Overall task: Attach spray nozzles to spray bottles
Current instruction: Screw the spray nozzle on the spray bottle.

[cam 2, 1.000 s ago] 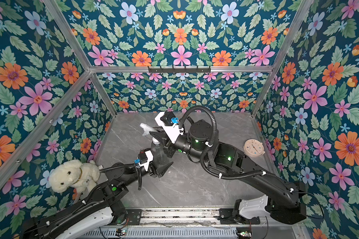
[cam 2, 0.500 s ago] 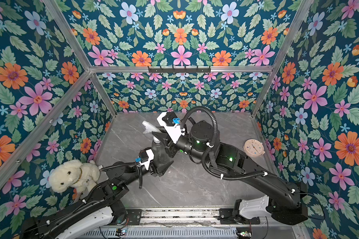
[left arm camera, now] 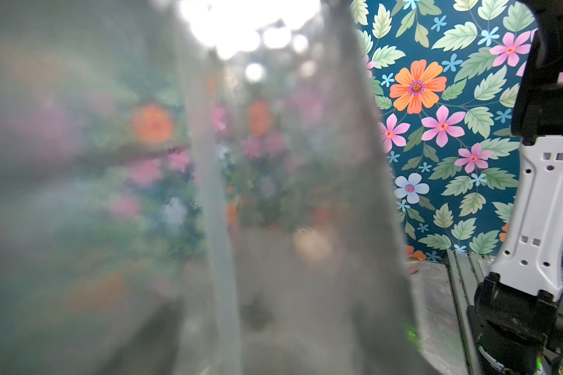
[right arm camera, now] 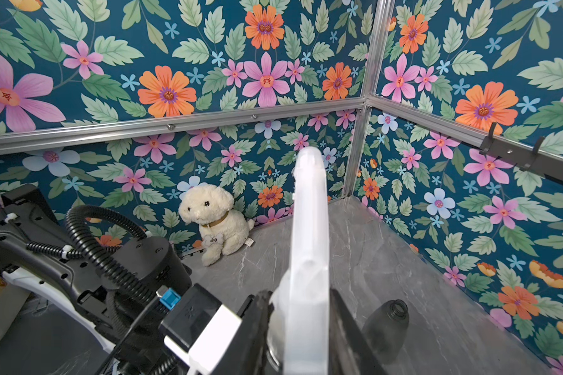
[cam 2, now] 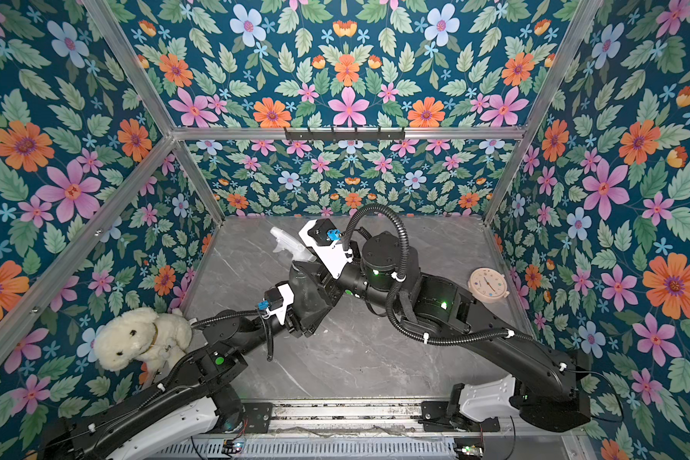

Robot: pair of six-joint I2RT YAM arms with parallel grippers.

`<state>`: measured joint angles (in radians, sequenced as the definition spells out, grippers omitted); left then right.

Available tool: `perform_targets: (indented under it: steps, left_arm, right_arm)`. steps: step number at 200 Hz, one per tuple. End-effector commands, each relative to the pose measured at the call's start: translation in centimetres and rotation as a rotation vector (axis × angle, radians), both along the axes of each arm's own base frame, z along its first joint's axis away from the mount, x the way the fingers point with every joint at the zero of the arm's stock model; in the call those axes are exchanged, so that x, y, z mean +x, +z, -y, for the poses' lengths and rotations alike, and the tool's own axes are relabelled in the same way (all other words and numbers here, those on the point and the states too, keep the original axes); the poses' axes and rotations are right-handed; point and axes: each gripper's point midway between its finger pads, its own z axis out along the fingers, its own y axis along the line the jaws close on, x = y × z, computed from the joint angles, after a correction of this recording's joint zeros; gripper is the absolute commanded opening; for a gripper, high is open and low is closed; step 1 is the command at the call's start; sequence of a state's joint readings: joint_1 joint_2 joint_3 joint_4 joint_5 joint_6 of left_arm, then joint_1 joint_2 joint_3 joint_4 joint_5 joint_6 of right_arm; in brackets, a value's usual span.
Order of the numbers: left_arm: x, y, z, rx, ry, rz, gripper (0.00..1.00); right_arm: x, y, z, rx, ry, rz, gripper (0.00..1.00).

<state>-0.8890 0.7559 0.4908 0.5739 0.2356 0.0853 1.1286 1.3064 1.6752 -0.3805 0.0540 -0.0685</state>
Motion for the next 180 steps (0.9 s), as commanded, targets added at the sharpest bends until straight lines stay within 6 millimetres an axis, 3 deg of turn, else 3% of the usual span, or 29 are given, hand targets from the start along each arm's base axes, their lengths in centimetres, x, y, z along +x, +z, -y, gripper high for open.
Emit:
perform_targets:
  steps: [1, 65, 109, 146, 180]
  left_arm:
    - [-0.1, 2.1, -0.5, -0.061, 0.015, 0.052, 0.00]
    - [0.1, 2.2, -0.5, -0.055, 0.027, 0.065, 0.00]
    - [0.0, 2.2, -0.5, -0.048, 0.022, 0.076, 0.00]
    - [-1.2, 1.7, 0.2, -0.024, -0.056, 0.091, 0.00]
    - [-2.7, 1.3, 1.0, -0.014, -0.152, 0.092, 0.00]
  right_arm:
    - [-0.3, -0.4, 0.0, -0.026, 0.012, 0.002, 0.37]
    - [-1.0, -0.5, 0.3, -0.005, 0.043, -0.012, 0.56]
    - [-2.9, -0.8, 1.9, 0.025, 0.104, -0.040, 0.67]
    - [-4.8, -0.1, 4.5, 0.097, 0.373, -0.109, 0.68]
    - [-3.3, 1.0, 5.7, 0.151, 0.528, -0.191, 0.70]
